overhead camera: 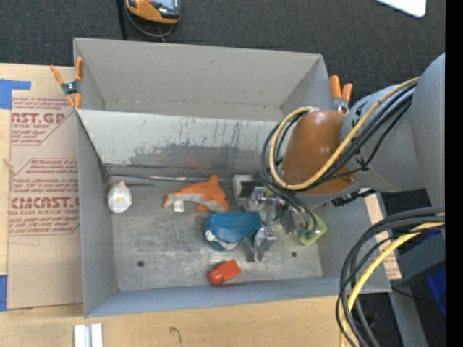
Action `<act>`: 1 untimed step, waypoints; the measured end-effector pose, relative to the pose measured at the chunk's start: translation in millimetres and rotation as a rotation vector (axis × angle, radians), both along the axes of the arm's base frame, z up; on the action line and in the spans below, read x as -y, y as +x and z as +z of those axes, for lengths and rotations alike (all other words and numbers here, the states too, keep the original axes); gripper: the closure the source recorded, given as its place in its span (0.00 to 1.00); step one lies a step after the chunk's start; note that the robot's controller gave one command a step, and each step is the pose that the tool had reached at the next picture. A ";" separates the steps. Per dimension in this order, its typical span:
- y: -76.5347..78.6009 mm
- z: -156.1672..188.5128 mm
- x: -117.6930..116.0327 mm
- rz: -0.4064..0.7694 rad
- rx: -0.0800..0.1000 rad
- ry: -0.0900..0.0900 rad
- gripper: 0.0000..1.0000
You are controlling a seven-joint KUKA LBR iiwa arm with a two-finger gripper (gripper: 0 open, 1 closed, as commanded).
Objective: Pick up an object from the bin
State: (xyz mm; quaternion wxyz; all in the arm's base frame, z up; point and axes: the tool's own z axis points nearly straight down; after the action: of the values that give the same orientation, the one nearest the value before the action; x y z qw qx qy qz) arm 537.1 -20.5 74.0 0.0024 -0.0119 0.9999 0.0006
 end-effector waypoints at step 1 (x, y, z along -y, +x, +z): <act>-1.6 4.6 -0.5 0.000 -0.005 0.001 1.00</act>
Offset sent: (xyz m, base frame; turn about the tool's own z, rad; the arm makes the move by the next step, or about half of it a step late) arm 0.0001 -0.0002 0.0447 0.0000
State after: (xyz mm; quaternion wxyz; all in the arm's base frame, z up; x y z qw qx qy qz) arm 535.5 -20.1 78.6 0.0000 -0.0119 0.9999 0.0010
